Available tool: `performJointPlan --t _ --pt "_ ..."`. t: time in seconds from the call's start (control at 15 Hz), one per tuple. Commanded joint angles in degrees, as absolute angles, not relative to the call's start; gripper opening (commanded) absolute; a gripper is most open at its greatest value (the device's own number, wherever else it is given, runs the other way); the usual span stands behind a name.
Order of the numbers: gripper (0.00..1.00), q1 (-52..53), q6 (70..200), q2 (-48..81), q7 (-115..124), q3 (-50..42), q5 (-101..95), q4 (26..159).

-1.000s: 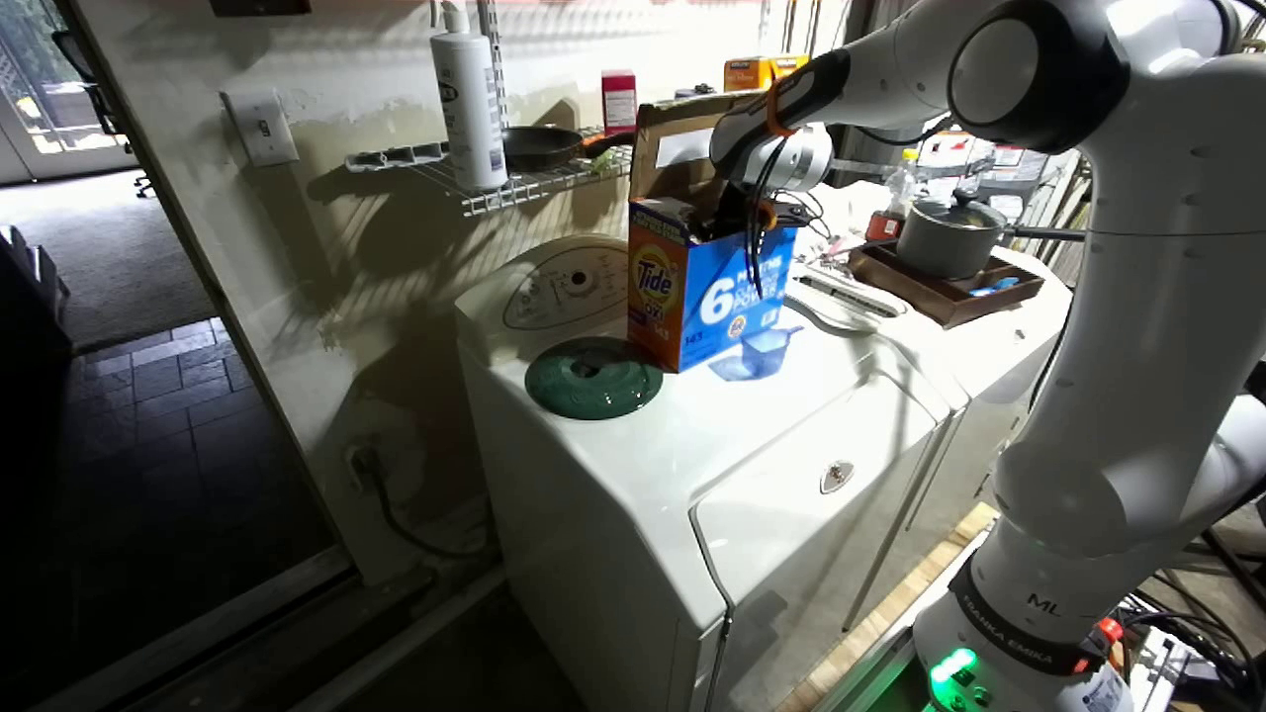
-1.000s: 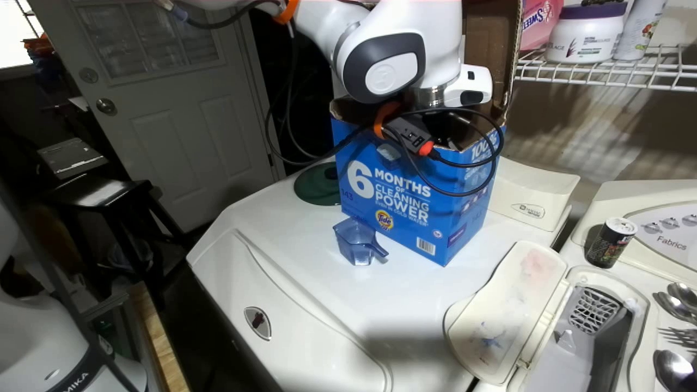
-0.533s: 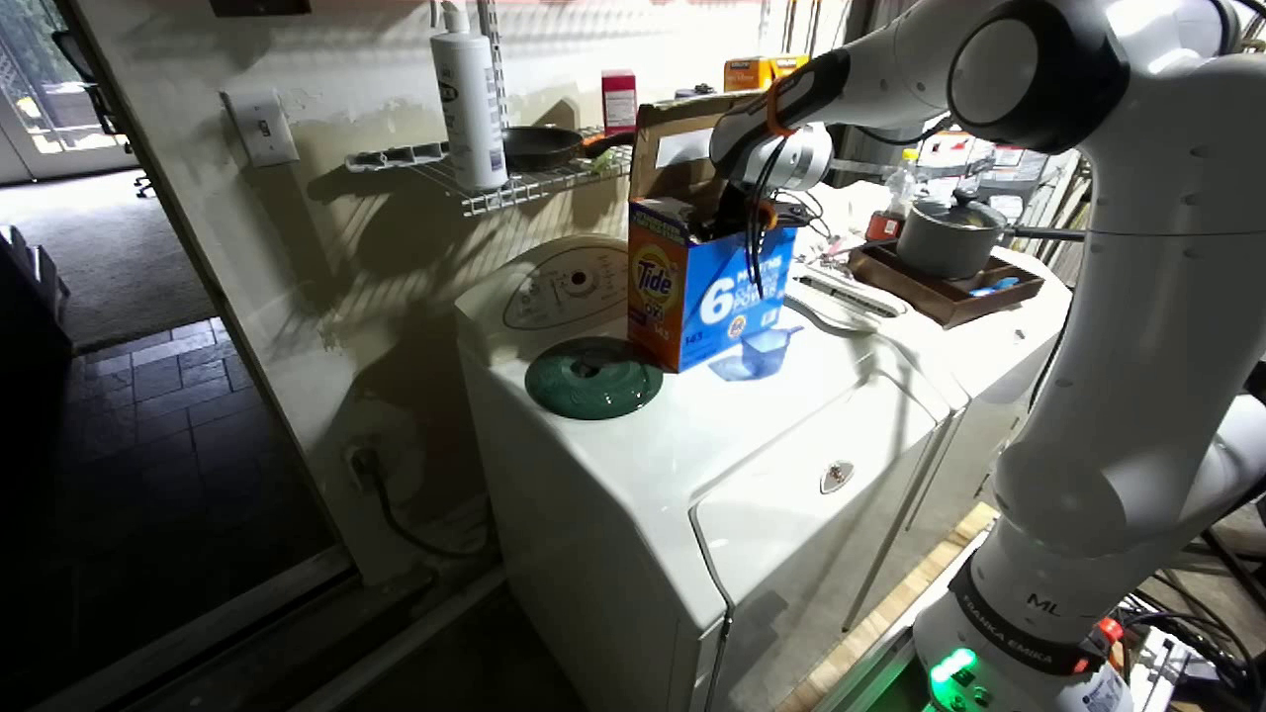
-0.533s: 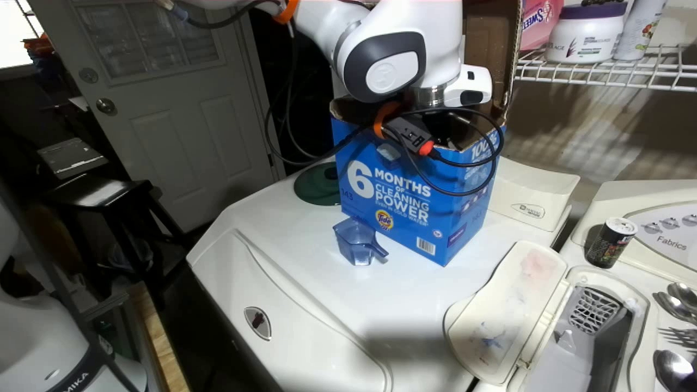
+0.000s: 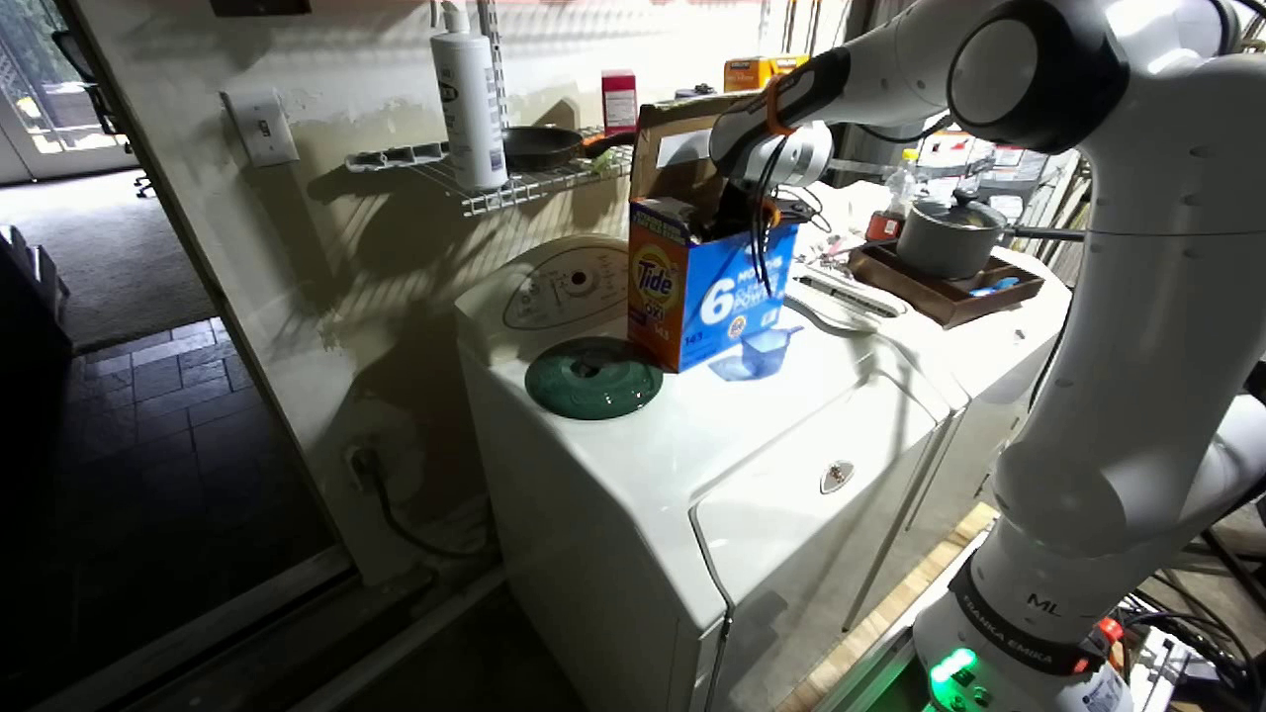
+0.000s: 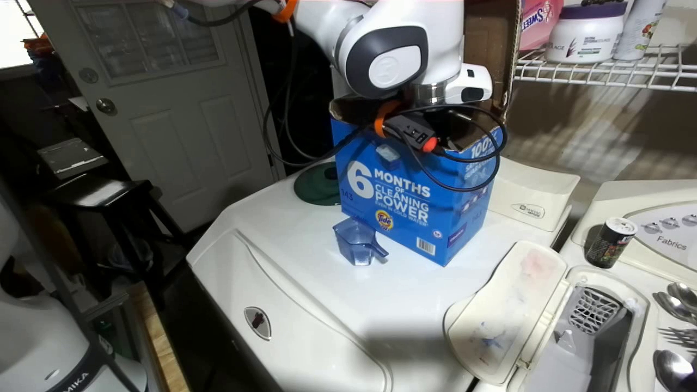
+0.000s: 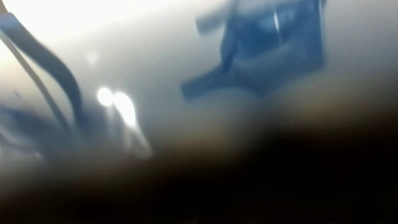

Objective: Take out the scooper from the box

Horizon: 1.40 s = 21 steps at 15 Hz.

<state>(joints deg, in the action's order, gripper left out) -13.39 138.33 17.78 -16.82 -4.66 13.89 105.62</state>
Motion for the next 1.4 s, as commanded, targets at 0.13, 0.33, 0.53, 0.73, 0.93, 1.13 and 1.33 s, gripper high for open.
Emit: performJointPlan --t 0.13,0.33,0.53,0.73,0.93,1.13,1.33 --pt "0.02 -13.27 134.72 17.30 -17.50 -4.87 10.23 103.43" --pt "0.02 -13.13 133.52 16.81 -17.76 -4.93 8.60 103.16" --pt "0.02 -13.06 132.15 16.20 -18.44 -4.95 7.29 103.15" --pt "0.02 -12.99 130.55 15.67 -19.18 -5.07 5.99 103.21" --pt "0.02 -12.92 129.02 15.15 -20.26 -5.13 4.92 103.17" --pt "0.02 -12.82 127.66 14.19 -21.67 -5.17 3.55 103.11" --pt "0.02 -13.02 126.04 12.88 -24.56 -4.91 3.30 102.86"
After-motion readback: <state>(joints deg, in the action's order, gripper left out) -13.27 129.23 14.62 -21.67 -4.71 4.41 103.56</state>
